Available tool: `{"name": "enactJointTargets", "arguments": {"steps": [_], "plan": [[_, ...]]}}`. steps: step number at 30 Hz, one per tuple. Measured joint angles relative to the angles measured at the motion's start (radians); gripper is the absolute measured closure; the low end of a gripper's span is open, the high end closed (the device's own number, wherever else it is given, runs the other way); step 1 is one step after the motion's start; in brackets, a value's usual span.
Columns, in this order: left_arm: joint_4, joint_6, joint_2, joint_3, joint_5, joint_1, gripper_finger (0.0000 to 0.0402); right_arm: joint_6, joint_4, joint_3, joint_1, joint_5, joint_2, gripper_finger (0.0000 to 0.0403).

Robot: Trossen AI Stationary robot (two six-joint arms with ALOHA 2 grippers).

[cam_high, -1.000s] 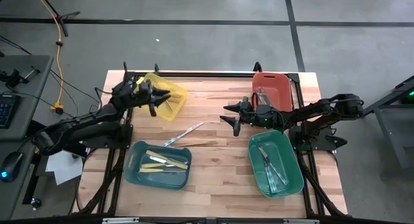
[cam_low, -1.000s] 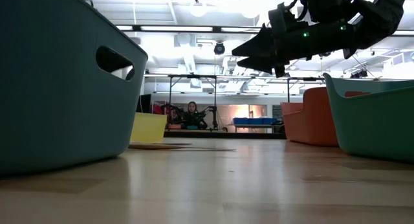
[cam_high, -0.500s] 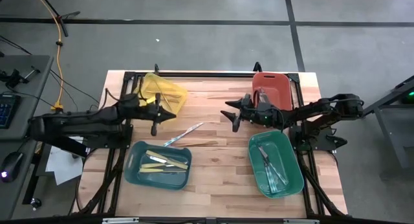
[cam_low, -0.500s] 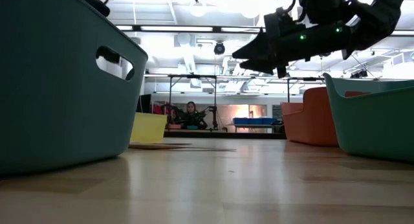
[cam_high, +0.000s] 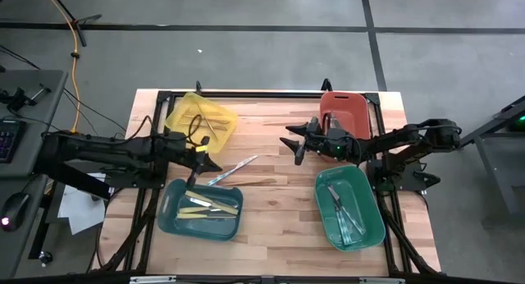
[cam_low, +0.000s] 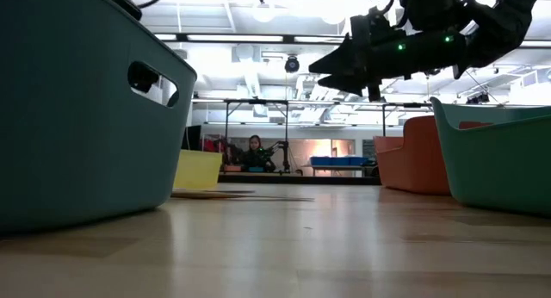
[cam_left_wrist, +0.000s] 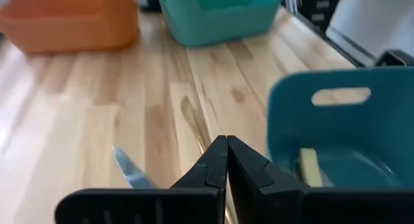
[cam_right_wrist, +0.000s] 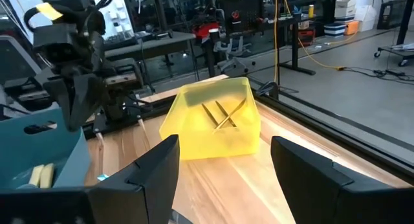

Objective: Sort silverware by color (type)
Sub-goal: Put the patterned green knife into the green bin

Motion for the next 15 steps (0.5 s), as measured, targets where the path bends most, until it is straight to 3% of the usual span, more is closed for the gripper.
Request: {"name": "enactJointTargets", "arguments": {"steps": [15], "plan": [[-0.271, -0.073, 0.313, 0.165, -0.115, -0.136, 0.0401, -0.019, 0.0, 0.0, 0.0, 0.0, 0.0, 0.0176]]}}
